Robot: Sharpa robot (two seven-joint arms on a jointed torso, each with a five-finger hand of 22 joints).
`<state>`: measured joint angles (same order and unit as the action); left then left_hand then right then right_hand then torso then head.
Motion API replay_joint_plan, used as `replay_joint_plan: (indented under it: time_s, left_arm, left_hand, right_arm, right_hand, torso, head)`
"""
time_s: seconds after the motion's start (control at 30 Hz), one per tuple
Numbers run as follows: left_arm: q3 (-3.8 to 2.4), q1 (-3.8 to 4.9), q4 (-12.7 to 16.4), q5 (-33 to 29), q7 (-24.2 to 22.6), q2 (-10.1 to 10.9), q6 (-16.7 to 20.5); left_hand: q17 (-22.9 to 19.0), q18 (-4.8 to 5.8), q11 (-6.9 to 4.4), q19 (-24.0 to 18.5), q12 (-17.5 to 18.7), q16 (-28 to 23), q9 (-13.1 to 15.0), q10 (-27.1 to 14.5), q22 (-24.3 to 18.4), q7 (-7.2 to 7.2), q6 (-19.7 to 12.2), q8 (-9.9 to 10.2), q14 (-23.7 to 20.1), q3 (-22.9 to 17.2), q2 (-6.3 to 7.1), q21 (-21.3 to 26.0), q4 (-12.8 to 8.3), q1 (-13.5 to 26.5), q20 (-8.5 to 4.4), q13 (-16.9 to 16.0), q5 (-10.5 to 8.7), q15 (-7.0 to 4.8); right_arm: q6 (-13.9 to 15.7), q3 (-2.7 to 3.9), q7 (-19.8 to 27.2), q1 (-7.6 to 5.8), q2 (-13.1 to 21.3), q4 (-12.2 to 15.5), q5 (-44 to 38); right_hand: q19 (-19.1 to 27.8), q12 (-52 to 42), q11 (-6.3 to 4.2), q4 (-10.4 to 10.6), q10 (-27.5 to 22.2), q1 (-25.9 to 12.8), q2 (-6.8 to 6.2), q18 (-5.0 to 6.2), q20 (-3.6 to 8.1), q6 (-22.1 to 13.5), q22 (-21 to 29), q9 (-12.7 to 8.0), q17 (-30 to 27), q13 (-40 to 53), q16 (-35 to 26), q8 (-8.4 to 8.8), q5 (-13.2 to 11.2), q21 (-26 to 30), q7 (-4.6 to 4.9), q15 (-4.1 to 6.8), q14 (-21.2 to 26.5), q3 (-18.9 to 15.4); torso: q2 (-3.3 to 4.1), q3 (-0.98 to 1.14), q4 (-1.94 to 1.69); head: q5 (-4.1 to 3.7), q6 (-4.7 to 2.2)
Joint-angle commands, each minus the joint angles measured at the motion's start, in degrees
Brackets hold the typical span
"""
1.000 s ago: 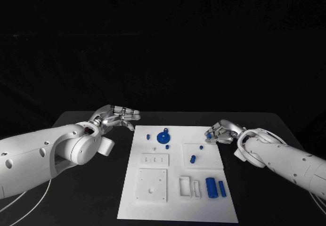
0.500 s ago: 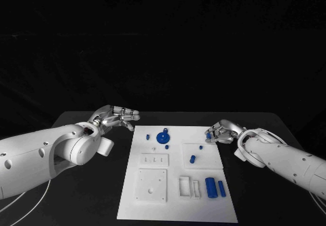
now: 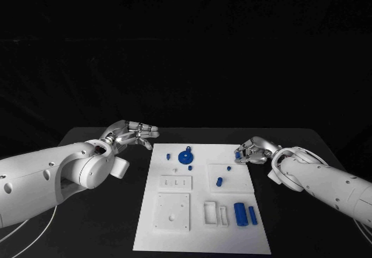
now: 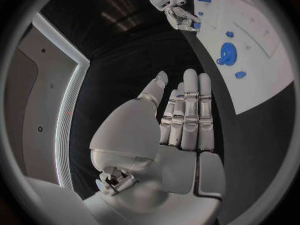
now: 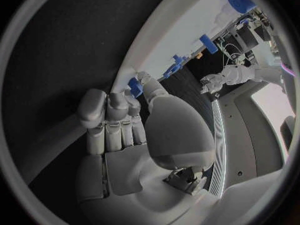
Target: Assemble the parts on the task board
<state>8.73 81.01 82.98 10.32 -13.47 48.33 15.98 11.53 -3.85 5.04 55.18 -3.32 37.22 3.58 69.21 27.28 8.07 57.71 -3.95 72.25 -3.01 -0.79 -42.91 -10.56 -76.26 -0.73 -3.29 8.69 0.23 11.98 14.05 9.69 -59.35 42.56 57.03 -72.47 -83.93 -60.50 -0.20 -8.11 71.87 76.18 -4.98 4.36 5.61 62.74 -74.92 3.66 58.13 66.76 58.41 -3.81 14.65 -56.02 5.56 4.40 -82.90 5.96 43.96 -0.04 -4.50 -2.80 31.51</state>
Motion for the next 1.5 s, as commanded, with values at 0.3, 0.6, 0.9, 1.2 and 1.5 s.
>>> replay_joint_plan:
  time_s: [0.3,0.6,0.9,1.2,1.5]
  left_arm:
    - [-0.05,0.05,0.12,0.14,0.18,0.05,-1.02]
    - [-0.05,0.05,0.13,0.14,0.28,0.1,-1.01]
    - [-0.05,0.05,0.14,0.29,0.33,0.09,-1.27]
    - [-0.05,0.06,-0.28,0.98,1.27,-0.28,-2.14]
    - [-0.06,0.1,-2.04,3.27,7.68,-2.56,-5.99]
  left_hand:
    - [-0.05,-0.33,0.01,-0.41,-0.09,-0.14,0.08,-0.59,0.06,0.03,-0.19,0.07,-0.09,-0.1,0.05,-0.09,-0.15,-0.65,0.06,-0.09,-0.15,0.14]
    - [-0.05,-0.33,0.01,-0.41,-0.09,-0.14,0.08,-0.59,0.06,0.03,-0.19,0.07,-0.09,-0.1,0.05,-0.09,-0.15,-0.65,0.06,-0.09,-0.15,0.14]
    - [-0.05,-0.35,0.06,-0.5,-0.08,-0.15,0.08,-0.77,0.14,0.03,-0.12,0.06,-0.14,-0.14,0.06,-0.18,-0.27,-0.84,0.07,-0.08,-0.09,0.15]
    - [0.04,-0.12,-0.98,-0.53,-0.17,-0.01,0.14,2.33,0.12,-0.73,1.6,-0.2,-0.01,-0.1,-0.59,-0.14,0.54,0.29,-0.08,-0.13,-0.11,-0.19]
    - [1.3,0.94,-3.93,1.57,-0.59,1.92,0.16,11.7,-0.53,-2.61,5.49,0.16,2.47,0.99,-0.91,0.3,3.7,3.43,-1.51,-0.44,-0.93,-1.86]
  right_arm:
    - [-1.15,-0.18,-0.44,0.42,0.05,-0.06,-0.38]
    - [-1.21,-0.18,-0.5,0.46,0.08,-0.08,-0.38]
    - [2.65,-0.18,-1.71,0.47,0.05,0.55,-1.35]
    - [5.53,0.21,-4.72,0.31,0.6,3.43,-3.46]
    - [2.92,1.08,-15.02,-2.56,1.17,8.25,-8.86]
  right_hand:
    - [-1.34,-0.01,-0.25,-2.61,0.16,-0.63,1.38,0.02,0.0,1.93,-6.97,0.07,0.35,0.24,0.15,0.26,-0.25,-0.14,-0.22,0.14,0.05,6.71]
    - [-1.3,-0.11,-0.35,-3.95,0.27,-2.05,1.42,0.06,0.06,3.16,-6.98,0.11,0.55,0.42,0.14,0.24,-1.6,-0.3,-0.46,0.26,0.05,12.01]
    - [-1.5,0.11,-1.19,-3.3,0.54,-2.51,2.3,-0.14,0.61,7.98,-7.06,0.56,0.64,0.41,0.0,0.15,-2.3,-0.78,-1.79,0.86,0.01,13.14]
    - [-1.57,0.08,-1.33,-3.11,0.82,-2.59,2.04,-0.24,0.76,8.64,-7.05,0.55,0.78,0.62,-0.03,0.17,-3.04,-0.7,-2.01,0.96,-0.06,13.08]
    - [-1.51,0.74,-1.31,-2.25,0.55,-2.33,1.46,-0.21,0.74,8.36,-6.91,0.48,0.5,0.4,-0.66,0.18,-6.89,0.06,-1.93,0.92,-0.01,15.37]
  torso:
    - [-0.02,0.01,0.01]
    - [0.0,0.05,0.02]
    - [-0.03,0.04,-0.03]
    - [-0.11,0.01,0.17]
    - [-0.76,-0.15,0.41]
  head:
    - [-0.37,-0.18]
    - [-0.38,-0.07]
    - [-0.41,-0.07]
    - [-0.38,-0.32]
    - [-0.05,-0.37]
